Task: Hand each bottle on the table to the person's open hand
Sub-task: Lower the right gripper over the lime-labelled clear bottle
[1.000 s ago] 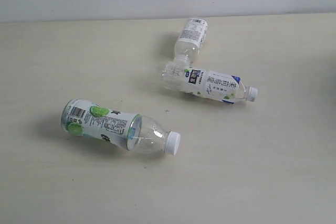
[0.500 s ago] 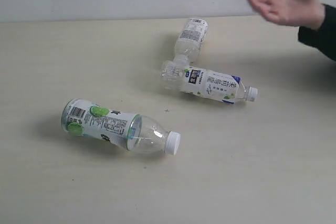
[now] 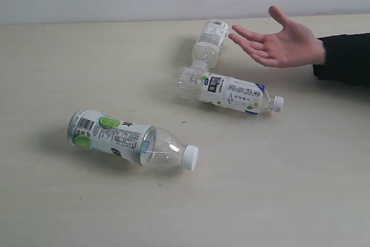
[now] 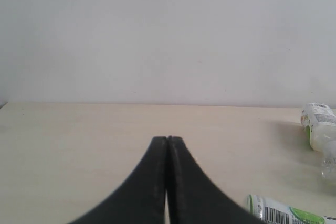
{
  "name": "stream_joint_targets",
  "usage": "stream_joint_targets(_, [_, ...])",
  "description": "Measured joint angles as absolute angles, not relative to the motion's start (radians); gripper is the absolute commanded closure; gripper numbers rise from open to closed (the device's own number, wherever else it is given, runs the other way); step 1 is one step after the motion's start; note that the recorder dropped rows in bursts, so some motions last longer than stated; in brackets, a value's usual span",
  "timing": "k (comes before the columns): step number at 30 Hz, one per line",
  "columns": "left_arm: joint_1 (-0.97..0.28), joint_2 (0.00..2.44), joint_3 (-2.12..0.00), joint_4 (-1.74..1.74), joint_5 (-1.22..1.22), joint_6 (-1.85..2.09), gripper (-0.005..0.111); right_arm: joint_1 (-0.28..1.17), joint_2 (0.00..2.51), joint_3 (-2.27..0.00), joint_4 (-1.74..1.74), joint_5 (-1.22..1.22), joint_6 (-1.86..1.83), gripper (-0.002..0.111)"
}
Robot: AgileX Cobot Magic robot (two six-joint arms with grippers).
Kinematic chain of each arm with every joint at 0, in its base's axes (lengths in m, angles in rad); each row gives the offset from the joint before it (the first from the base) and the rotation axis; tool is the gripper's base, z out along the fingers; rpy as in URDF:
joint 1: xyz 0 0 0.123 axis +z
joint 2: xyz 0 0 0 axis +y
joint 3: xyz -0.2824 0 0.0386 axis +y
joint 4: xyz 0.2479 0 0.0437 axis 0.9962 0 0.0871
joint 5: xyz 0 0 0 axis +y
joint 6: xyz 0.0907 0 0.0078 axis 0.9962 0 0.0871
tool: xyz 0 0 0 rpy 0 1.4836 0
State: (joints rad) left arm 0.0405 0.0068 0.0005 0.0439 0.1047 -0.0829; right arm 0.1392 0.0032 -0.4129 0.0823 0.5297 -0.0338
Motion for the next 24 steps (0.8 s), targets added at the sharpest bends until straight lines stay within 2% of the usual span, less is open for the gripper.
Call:
stream_joint_targets(9, [0.041,0.007,0.001,0.044,0.105,-0.083,0.107,0.139,0.023,-0.411,0.161,0.369,-0.063,0.108])
stream_joint_targets(14, [0.041,0.007,0.001,0.044,0.105,-0.083,0.107,0.139,0.328,-0.48,0.333,0.348,-0.266,0.108])
stream_joint_targets(17, [0.041,0.007,0.001,0.044,0.105,-0.083,0.107,0.139,0.569,-0.602,0.565,0.46,-0.551,0.108])
stream_joint_targets(20, [0.041,0.007,0.001,0.044,0.105,-0.083,0.107,0.139,0.819,-0.762,0.782,0.708,-0.793,0.108])
stream_joint_targets(24, [0.041,0.007,0.001,0.044,0.105,-0.083,0.107,0.172,1.133,-0.927,0.926,0.944,-0.903,0.107])
